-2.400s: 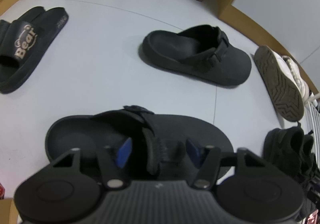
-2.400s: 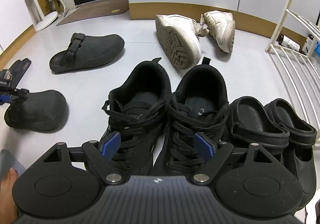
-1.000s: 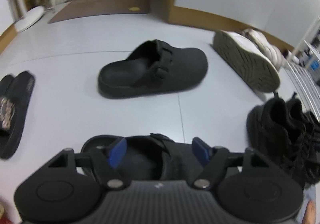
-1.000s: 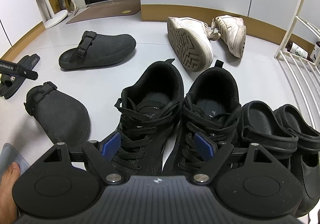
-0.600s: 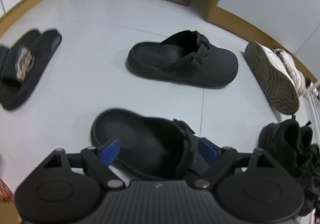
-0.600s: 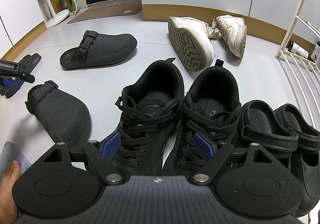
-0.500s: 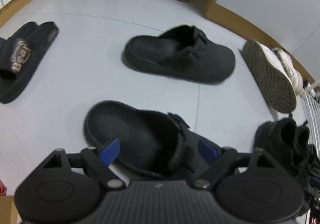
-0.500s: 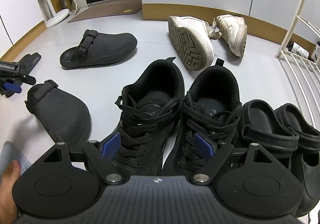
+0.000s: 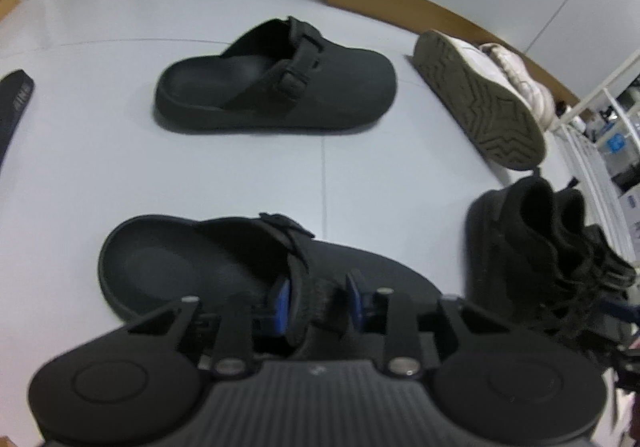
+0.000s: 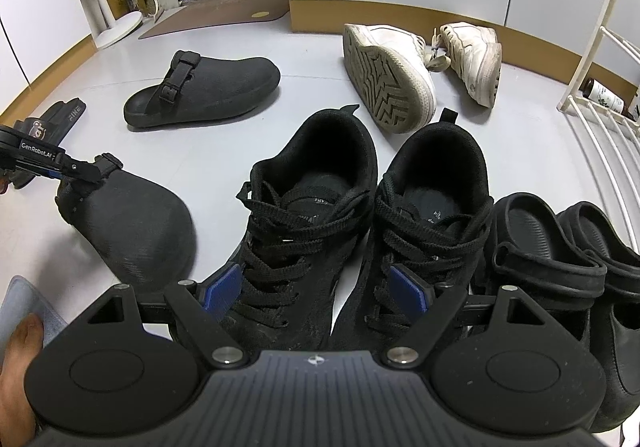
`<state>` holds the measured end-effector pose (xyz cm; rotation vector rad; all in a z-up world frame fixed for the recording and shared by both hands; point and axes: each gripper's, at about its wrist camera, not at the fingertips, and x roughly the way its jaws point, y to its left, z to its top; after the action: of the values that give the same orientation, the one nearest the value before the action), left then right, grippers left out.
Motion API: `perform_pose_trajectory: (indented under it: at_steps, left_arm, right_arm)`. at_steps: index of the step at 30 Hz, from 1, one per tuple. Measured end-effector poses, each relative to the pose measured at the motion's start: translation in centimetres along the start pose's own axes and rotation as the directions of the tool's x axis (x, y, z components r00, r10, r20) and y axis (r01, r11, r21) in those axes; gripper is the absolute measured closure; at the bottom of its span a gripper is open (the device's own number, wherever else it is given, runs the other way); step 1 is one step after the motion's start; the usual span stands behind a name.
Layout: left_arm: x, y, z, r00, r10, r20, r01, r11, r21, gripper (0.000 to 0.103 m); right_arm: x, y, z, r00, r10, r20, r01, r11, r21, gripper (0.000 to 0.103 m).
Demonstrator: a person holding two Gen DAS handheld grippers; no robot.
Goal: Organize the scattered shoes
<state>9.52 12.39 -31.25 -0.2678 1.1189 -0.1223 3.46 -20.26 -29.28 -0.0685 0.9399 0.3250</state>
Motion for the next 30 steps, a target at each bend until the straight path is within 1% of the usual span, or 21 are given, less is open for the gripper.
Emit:
perform_pose_trajectory:
  at_steps: [6,9,11,13,16,17,18,19,20,23,26,28,30]
  left_arm:
    - [0.4,-1.4,-0.1,0.998,-0.062,-0.025,0.063,0.997,0.033,0.078]
    - [0.7,-2.3,-0.3,0.995,-0.090,-0.045,0.093,0.994,0.056,0.078]
    - [0.7,-2.8,-0.4,0.996,-0.076,-0.045,0.079,0.994,0.071,0.077]
    - [0.6,-2.7,-0.4,0.997,-0.065,-0.042,0.068,0.996,0.058,0.075]
    - [-0.1,-2.4,-0.3,0.998,-0.053,-0.019,0.053,0.998,0.046,0.066]
    - [-0.4,-2.3,-0.2,0.999,-0.052,-0.010,0.052,0.998,0.046,0.057]
    - [-0.8,-2.2,-0.1,0.999,-0.049,-0.002,0.049,0.998,0.048,0.046]
    - [-1.3,-2.2,-0.1,0.999,-0.042,0.005,0.042,0.998,0.054,0.041]
    - [-1.8,-2.1,-0.1,0.999,-0.034,0.012,0.033,0.998,0.062,0.033]
    - [-3.1,-1.9,-0.2,1.000,-0.007,0.023,0.005,0.997,0.082,0.028]
    - [-4.5,-1.6,-0.5,0.999,0.014,0.039,-0.016,0.998,0.066,0.022]
    - [-5.1,-1.5,-0.9,0.999,0.031,0.032,-0.033,0.997,0.065,0.021]
    - [-5.5,-1.5,-1.2,0.999,0.048,0.017,-0.049,0.997,0.065,0.020]
  right_arm:
    - [-0.1,0.4,0.1,1.000,0.003,0.007,-0.003,1.000,-0.011,0.019]
    - [-0.7,1.4,0.2,0.998,-0.013,0.060,0.017,0.997,-0.072,0.019]
    - [-1.1,2.1,0.5,0.995,0.006,0.098,0.006,0.994,-0.112,0.019]
    - [-1.4,3.0,0.8,0.991,0.035,0.127,-0.015,0.989,-0.150,0.019]
    - [-1.3,4.2,1.1,0.987,0.087,0.134,-0.060,0.978,-0.198,0.018]
    - [-1.1,4.5,1.1,0.986,0.109,0.129,-0.081,0.975,-0.206,0.018]
    - [-0.8,4.9,1.2,0.983,0.138,0.120,-0.110,0.970,-0.215,0.018]
    - [-0.3,5.4,1.2,0.979,0.171,0.108,-0.143,0.964,-0.225,0.018]
    - [0.1,5.8,1.2,0.977,0.192,0.096,-0.165,0.957,-0.239,0.018]
    - [0.9,6.9,1.3,0.968,0.246,0.056,-0.221,0.934,-0.281,0.018]
    - [1.4,7.8,1.6,0.957,0.288,0.021,-0.268,0.914,-0.306,0.017]
    - [1.9,8.4,2.0,0.950,0.312,-0.013,-0.301,0.902,-0.310,0.017]
    - [2.1,8.8,2.6,0.946,0.321,-0.037,-0.316,0.896,-0.312,0.017]
